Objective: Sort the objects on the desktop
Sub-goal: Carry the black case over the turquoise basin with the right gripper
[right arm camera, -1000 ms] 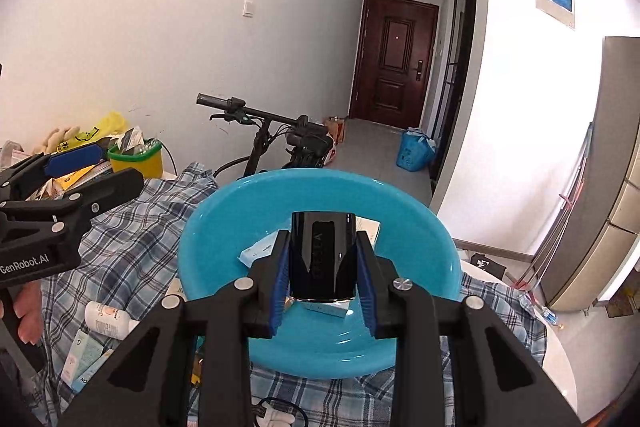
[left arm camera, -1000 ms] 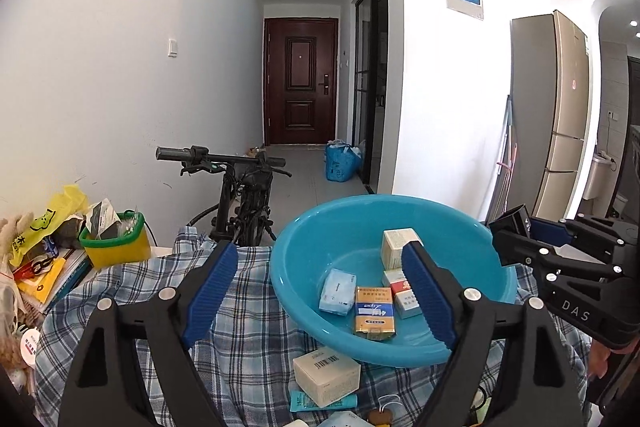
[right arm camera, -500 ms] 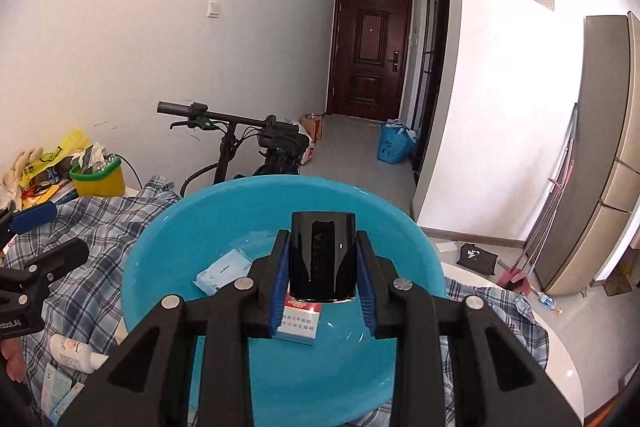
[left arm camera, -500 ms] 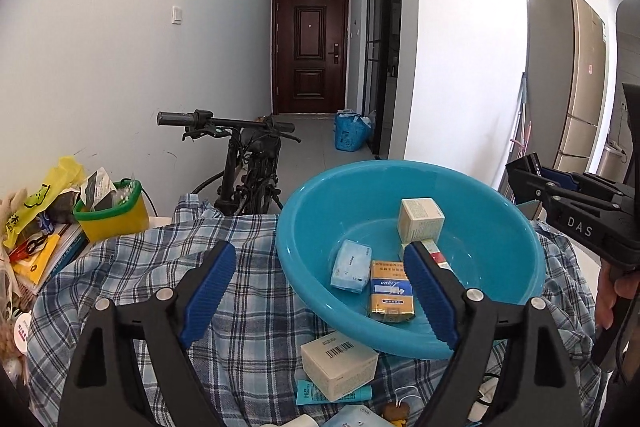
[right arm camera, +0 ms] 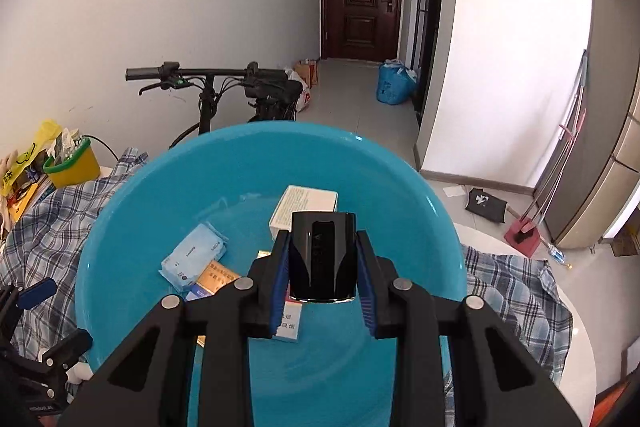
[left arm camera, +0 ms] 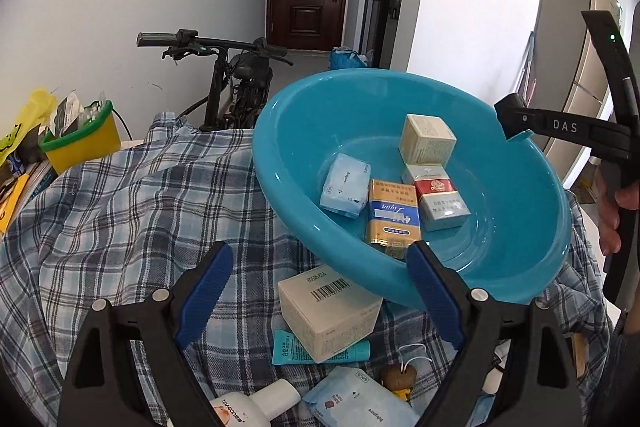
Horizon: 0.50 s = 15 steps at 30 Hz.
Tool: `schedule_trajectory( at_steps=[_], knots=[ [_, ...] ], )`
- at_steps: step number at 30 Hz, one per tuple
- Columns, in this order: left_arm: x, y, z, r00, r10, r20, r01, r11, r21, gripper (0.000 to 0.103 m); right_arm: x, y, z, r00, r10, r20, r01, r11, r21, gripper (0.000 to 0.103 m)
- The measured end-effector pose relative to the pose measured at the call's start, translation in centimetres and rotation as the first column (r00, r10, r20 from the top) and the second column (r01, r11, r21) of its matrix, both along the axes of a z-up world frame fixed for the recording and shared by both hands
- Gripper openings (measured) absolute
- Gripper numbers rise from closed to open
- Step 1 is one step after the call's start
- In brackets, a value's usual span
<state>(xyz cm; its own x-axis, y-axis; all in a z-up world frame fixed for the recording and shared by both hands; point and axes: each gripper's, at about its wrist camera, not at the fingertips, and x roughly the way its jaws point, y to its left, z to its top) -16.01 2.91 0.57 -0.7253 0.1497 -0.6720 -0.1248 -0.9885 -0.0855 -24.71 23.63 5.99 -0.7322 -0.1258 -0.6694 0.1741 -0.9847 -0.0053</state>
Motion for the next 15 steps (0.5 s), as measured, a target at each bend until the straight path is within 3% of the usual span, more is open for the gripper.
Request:
schedule_trajectory(
  at_steps=[5, 8, 11, 15],
  knots=[
    [1.1, -1.1, 0.1, 1.000, 0.024, 0.005, -0.024, 0.999, 0.024, 0.091, -1.6, 0.5, -2.0, 0.994, 0.013, 0.111, -0.013, 1.000, -0.001, 0.029],
    [2.3, -1.3, -0.2, 1.000, 0.010, 0.012, -0.009, 0.999, -0.034, 0.091, -2.1, 0.2, -2.4, 0.991, 0.017, 0.136, -0.019, 1.000, 0.013, 0.029],
    [2.7, -0.9, -1.6, 0.997, -0.025, 0.079, 0.033, 0.994, -0.101, 0.091, -3.0, -0.4, -2.7, 0.984, 0.034, 0.177, -0.036, 0.999, 0.011, 0.029],
    [2.2, -0.3, -4.0, 0.989, -0.024, 0.148, 0.042, 0.992, -0.121, 0.091, -3.8, -0.9, -3.3, 0.977, 0.033, 0.209, -0.037, 0.999, 0.015, 0.029]
  ],
)
